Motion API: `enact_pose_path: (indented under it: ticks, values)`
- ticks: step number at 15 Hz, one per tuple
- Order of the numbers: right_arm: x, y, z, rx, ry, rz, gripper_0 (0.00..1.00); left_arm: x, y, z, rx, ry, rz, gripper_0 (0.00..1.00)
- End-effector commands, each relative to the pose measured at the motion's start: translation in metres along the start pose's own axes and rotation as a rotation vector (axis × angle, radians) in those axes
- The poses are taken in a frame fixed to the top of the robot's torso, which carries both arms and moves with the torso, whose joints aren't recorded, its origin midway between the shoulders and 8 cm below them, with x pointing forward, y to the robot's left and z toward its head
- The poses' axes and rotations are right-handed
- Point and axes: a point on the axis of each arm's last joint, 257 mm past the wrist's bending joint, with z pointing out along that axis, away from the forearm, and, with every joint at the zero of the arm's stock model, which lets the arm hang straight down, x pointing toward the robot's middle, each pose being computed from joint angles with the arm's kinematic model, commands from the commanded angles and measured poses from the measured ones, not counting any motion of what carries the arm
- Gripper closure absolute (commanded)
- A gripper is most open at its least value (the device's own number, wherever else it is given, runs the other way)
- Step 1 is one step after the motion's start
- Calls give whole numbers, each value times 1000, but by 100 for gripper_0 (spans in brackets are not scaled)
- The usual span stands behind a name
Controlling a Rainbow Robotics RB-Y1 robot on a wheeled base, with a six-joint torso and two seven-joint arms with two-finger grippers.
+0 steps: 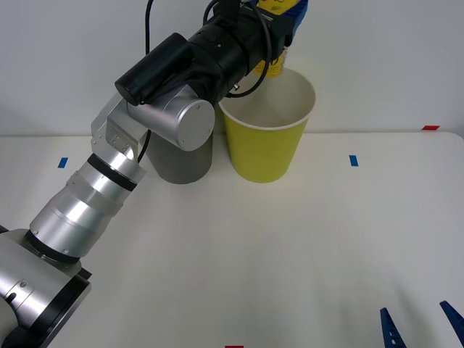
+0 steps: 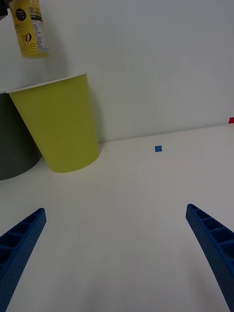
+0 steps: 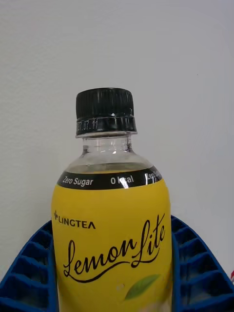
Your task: Put cans in the gray bin and PET bottles in the light green bin.
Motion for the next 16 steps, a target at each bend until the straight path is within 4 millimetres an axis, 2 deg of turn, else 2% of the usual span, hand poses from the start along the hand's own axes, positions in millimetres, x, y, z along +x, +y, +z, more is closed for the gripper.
enact_pose_path:
  ticks: [1, 9, 11, 13, 16]
  values:
    - [0, 0, 0, 0, 0, 0, 0, -4, 4, -1, -6, -14, 5, 0]
    - [0, 0, 0, 0, 0, 0, 0, -5, 12, -3, -14, -18, -8, 0]
    - [0, 0, 0, 0, 0, 0, 0, 1, 15, -6, -17, -1, -5, 0]
    - [0, 0, 0, 0, 0, 0, 0, 3, 17, -16, -13, 29, -15, 0]
    - [0, 0, 0, 0, 0, 0, 0, -9, 27, -43, -8, 126, -12, 0]
